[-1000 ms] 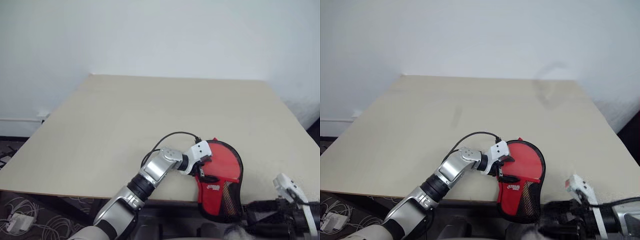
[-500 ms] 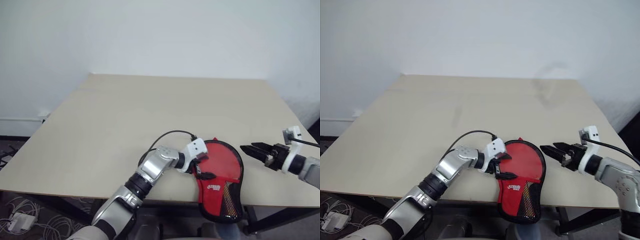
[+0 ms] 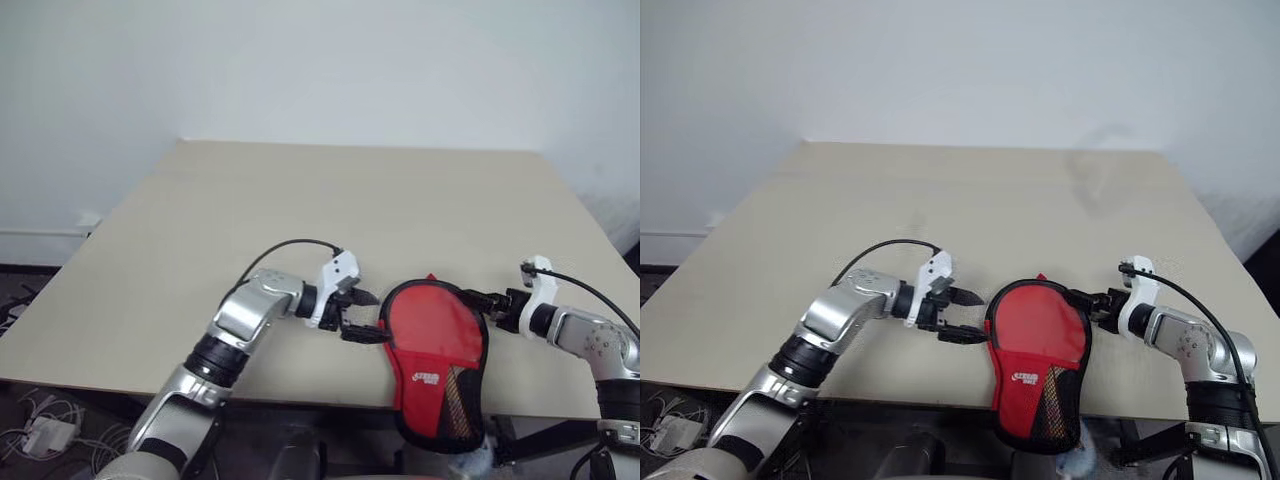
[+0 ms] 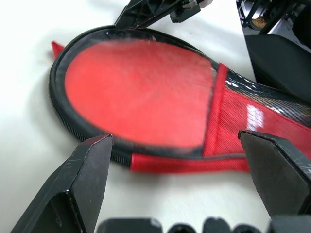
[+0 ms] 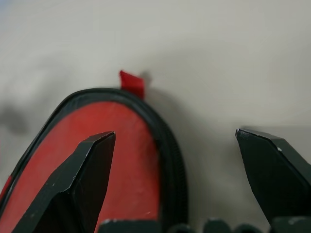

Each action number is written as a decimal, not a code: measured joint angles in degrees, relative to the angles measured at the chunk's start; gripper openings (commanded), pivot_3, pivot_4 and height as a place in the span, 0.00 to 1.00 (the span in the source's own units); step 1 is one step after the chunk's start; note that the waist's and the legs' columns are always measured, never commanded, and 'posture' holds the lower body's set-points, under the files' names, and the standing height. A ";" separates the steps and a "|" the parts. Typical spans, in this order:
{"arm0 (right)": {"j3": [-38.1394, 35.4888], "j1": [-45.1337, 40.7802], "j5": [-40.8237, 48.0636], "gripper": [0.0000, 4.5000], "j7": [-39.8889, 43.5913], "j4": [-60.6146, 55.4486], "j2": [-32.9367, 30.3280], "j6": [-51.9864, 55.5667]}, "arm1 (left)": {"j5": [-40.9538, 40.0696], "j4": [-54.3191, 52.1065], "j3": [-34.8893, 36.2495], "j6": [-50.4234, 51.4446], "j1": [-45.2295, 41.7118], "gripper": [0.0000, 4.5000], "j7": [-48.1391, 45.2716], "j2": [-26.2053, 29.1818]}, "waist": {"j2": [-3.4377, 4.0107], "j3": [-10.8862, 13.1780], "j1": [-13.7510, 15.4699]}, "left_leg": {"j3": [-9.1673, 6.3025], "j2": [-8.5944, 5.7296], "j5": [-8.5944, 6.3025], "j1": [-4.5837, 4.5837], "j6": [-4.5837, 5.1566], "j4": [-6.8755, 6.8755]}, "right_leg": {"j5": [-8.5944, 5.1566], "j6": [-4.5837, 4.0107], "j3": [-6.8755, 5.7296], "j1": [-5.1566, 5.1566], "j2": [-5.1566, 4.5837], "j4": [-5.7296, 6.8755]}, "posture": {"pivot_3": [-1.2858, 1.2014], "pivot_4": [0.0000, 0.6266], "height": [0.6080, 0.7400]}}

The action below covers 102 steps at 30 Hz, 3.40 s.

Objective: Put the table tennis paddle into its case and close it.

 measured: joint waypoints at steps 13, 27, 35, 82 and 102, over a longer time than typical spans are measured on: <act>7.74 4.12 -6.02 0.35 6.62 -6.30 -3.86 -6.95 | -2.59 -4.04 1.23 4.46 3.63 0.99 3.72 0.89 | -0.17 0.10 -0.17 | -0.01 0.01 -0.15 0.05 -0.25 0.12 | 0.00 -0.01 -0.01 -0.01 0.00 0.03 | 0.52 0.00 1.00; -2.16 -5.68 0.59 0.00 -0.76 -3.37 6.43 -2.71 | -4.73 -4.22 1.69 6.85 3.74 0.99 5.98 0.24 | -0.14 0.28 -0.20 | -0.02 0.01 -0.05 0.04 -0.31 0.13 | 0.04 -0.01 0.02 -0.02 0.02 0.07 | 0.52 0.00 1.00; -11.06 -15.09 -0.80 0.00 -15.89 8.59 14.04 -10.41 | -7.81 -4.62 2.89 11.16 4.51 0.99 8.73 -1.83 | 0.06 0.44 -0.21 | 0.00 0.00 0.00 0.00 -0.28 0.10 | 0.07 -0.03 0.06 -0.02 0.04 0.10 | 0.52 0.00 1.00; -3.08 -9.65 -4.34 1.00 0.08 0.19 10.21 -24.91 | -9.41 2.31 10.65 1.60 5.21 0.99 11.63 1.56 | 0.52 0.70 -2.81 | -0.08 0.00 0.24 0.05 -0.07 -0.10 | 0.14 0.05 0.19 0.03 0.18 0.16 | 0.52 0.00 1.00; 8.11 0.11 0.08 1.00 17.94 -9.49 5.15 -18.87 | -6.54 6.80 13.15 -4.30 9.30 0.99 3.22 11.83 | 0.38 0.74 -2.80 | -0.06 0.01 0.08 0.06 -0.34 -0.04 | 0.08 -0.07 0.14 -0.07 0.13 0.18 | 0.52 0.00 1.00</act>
